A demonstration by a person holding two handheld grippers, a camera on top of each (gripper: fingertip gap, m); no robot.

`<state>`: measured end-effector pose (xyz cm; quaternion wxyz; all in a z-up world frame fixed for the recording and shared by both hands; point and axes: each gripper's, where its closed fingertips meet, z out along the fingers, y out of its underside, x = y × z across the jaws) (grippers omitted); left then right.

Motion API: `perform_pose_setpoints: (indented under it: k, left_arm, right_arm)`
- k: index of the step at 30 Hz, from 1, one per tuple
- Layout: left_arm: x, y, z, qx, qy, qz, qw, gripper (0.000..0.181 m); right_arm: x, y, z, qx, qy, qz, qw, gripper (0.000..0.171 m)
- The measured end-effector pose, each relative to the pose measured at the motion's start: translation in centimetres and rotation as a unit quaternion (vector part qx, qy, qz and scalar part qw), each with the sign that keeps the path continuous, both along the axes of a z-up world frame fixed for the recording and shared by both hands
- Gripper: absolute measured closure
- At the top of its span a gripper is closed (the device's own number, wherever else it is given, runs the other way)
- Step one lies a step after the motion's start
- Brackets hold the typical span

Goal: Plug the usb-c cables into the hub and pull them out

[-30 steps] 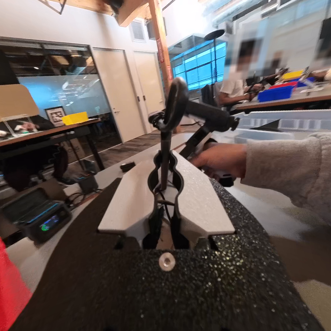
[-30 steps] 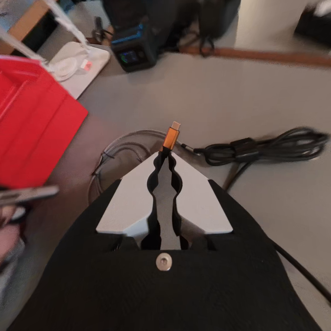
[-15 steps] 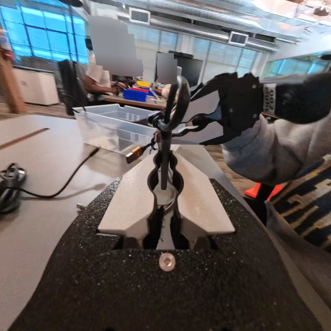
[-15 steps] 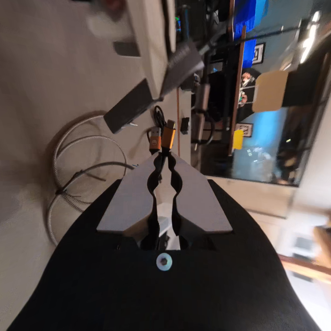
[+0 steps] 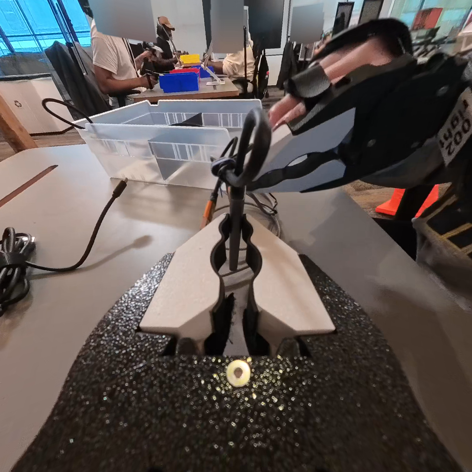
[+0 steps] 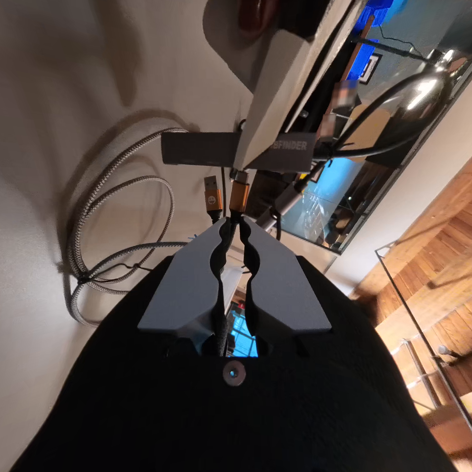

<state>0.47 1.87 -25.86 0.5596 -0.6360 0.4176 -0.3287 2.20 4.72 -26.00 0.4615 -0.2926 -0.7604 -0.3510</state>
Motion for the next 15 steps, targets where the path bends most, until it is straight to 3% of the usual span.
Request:
perform_pose_setpoints:
  k: [5, 15]
  left_arm:
    - [-0.28, 0.33, -0.09, -0.002, 0.001, 0.016, 1.000, 0.174]
    - [-0.40, 0.57, -0.42, -0.011, 0.009, 0.029, 0.999, 0.174]
  right_arm:
    - [-0.23, -0.04, -0.12, -0.006, 0.021, -0.016, 1.000, 0.166]
    - [-0.40, 0.43, -1.08, 0.014, -0.027, -0.019, 0.999, 0.166]
